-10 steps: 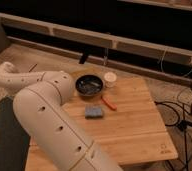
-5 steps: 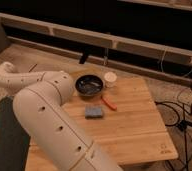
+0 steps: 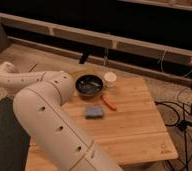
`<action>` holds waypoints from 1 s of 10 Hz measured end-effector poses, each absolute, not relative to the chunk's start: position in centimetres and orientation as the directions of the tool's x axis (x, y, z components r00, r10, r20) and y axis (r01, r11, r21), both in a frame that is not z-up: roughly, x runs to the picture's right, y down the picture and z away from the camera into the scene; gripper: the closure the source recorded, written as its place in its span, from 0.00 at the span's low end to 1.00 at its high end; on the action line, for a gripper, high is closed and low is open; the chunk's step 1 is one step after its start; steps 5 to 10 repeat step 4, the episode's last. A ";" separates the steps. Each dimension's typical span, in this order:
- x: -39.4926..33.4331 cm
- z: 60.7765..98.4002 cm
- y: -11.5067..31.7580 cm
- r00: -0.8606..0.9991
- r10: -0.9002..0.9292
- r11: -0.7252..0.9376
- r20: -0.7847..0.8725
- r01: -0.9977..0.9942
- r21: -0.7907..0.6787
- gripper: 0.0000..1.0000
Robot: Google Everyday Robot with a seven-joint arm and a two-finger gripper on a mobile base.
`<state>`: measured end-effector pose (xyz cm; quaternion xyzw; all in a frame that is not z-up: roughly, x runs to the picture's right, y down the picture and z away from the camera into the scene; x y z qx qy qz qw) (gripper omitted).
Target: Push the eraser across the table
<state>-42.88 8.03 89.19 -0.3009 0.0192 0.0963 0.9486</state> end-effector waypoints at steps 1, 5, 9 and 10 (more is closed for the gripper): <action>-42.9 89.2 8.0 0.981 0.171 0.800 -0.094 -0.194 -0.567 0.20; -42.9 89.2 8.0 0.981 0.171 0.800 -0.094 -0.194 -0.567 0.20; -42.9 89.2 8.0 0.981 0.171 0.800 -0.094 -0.194 -0.567 0.20; -42.9 89.2 8.0 0.981 0.171 0.800 -0.094 -0.194 -0.567 0.20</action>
